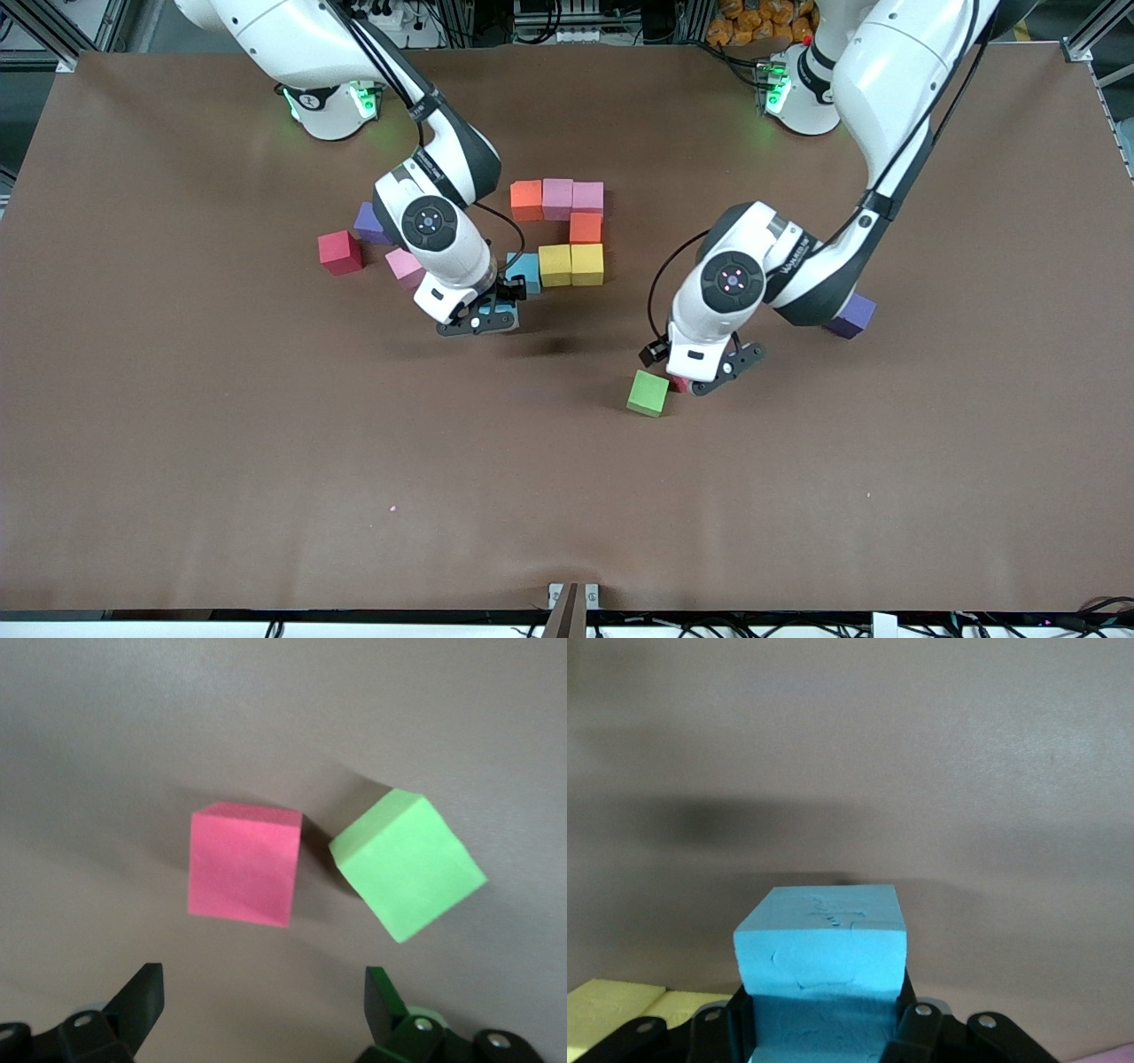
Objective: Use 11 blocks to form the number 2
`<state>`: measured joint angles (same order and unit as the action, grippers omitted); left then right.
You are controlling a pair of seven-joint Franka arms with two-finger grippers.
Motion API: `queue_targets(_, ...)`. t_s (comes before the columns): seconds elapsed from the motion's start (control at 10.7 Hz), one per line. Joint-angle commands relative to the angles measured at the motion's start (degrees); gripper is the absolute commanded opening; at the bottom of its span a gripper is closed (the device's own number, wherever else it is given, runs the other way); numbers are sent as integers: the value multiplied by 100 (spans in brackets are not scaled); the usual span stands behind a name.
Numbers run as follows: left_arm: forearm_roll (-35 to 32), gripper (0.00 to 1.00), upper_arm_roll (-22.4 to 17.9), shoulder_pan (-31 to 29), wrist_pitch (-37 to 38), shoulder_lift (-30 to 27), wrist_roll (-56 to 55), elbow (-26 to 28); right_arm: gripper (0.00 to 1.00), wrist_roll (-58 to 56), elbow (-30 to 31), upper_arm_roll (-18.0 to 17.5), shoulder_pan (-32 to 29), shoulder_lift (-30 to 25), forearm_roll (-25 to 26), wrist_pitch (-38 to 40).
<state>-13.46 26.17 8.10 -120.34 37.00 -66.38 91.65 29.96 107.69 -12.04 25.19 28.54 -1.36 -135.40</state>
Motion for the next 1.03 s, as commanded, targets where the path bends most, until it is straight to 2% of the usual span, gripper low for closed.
queue_targets(0.0, 45, 100, 38, -124, 107, 61, 563, 11, 51, 343, -249, 18, 135, 239, -39, 14)
queue_targets(0.56, -7, 100, 29, -273, 107, 298, 1066, 28, 51, 941, -240, 44, 565, 441, 31, -13)
queue_targets(0.93, -8, 100, 20, -282, 107, 351, 1189, 37, 51, 994, -196, 53, 601, 477, 40, -4)
